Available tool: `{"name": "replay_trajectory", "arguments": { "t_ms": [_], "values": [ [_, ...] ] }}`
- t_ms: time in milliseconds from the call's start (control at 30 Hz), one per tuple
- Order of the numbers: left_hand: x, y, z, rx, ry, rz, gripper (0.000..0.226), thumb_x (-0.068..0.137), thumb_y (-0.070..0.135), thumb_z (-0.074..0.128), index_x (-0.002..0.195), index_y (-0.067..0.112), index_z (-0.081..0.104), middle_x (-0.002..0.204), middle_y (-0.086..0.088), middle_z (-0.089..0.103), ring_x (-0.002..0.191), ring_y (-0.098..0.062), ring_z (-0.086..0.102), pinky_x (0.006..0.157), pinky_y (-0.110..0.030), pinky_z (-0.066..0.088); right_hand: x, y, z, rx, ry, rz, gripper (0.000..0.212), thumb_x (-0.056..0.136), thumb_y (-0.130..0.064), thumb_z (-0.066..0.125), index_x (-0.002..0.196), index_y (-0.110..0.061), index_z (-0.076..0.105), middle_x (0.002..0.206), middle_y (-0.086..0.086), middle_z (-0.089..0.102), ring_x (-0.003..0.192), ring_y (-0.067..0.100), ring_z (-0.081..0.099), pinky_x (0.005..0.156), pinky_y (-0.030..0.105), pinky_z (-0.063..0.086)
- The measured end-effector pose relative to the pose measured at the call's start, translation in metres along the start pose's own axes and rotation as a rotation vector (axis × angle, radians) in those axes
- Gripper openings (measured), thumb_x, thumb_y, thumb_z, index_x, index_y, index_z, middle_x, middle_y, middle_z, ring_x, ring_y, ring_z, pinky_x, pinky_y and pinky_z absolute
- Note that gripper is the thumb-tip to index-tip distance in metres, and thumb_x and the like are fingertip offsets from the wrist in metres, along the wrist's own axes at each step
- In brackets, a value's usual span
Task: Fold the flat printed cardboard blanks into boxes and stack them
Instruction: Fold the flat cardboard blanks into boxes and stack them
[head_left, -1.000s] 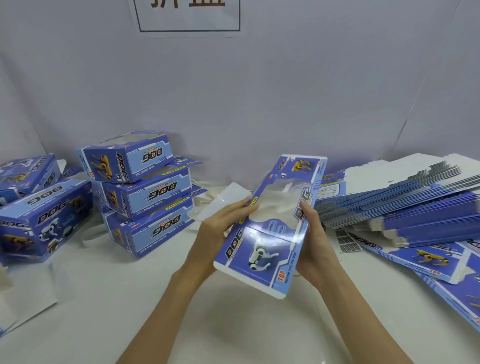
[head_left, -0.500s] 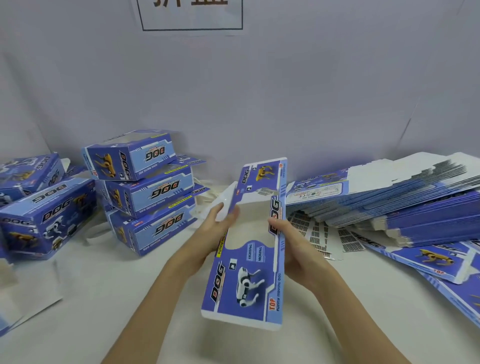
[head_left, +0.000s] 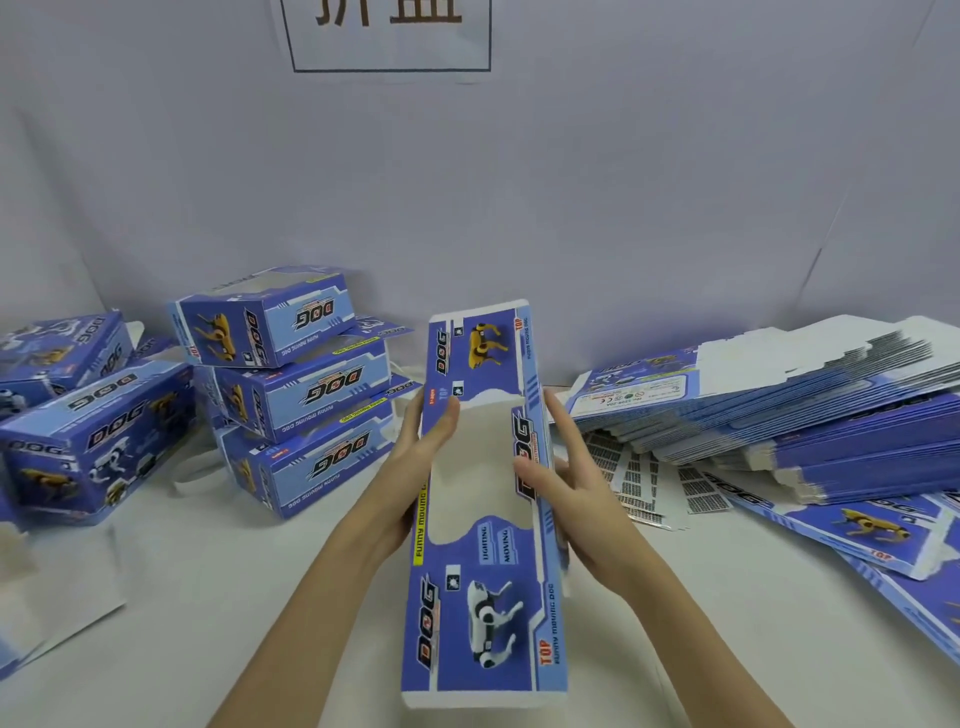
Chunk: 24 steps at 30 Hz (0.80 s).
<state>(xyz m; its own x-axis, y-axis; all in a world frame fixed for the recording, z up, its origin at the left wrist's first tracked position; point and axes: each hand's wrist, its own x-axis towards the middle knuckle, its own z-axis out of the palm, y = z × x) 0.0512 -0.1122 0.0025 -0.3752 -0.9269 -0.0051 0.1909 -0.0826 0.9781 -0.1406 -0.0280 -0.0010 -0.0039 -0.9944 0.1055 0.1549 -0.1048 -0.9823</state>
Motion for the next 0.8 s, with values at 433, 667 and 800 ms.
{"name": "replay_trajectory", "arguments": {
  "t_ms": [433, 667, 800],
  "values": [
    [0.003, -0.002, 0.003, 0.080, 0.017, 0.027, 0.026, 0.098, 0.070, 0.047, 0.124, 0.074, 0.049, 0.122, 0.018, 0.074, 0.107, -0.017, 0.075, 0.074, -0.034, 0.064, 0.002, -0.006, 0.002, -0.024, 0.098, -0.054, 0.076, 0.093, -0.045, 0.078, 0.152, -0.060, 0.033, 0.116, 0.006, 0.079, 0.101, 0.035, 0.078, 0.083, 0.055, 0.065],
    [0.000, -0.002, 0.007, 0.148, -0.029, 0.048, 0.040, 0.102, 0.068, 0.039, 0.140, 0.059, 0.044, 0.125, 0.010, 0.074, 0.106, -0.020, 0.076, 0.076, -0.035, 0.063, 0.000, -0.006, -0.008, -0.042, 0.047, -0.050, 0.075, 0.095, -0.042, 0.075, 0.149, -0.068, 0.031, 0.122, -0.001, 0.076, 0.107, 0.033, 0.077, 0.084, 0.053, 0.065],
    [-0.003, -0.001, 0.012, 0.168, -0.014, 0.094, 0.043, 0.103, 0.065, 0.038, 0.143, 0.051, 0.043, 0.127, 0.011, 0.072, 0.105, -0.018, 0.076, 0.078, -0.036, 0.064, 0.000, -0.001, 0.000, -0.081, 0.080, -0.105, 0.077, 0.092, -0.037, 0.062, 0.157, -0.058, 0.027, 0.137, -0.009, 0.069, 0.122, 0.025, 0.070, 0.098, 0.051, 0.060]
  ]
}}
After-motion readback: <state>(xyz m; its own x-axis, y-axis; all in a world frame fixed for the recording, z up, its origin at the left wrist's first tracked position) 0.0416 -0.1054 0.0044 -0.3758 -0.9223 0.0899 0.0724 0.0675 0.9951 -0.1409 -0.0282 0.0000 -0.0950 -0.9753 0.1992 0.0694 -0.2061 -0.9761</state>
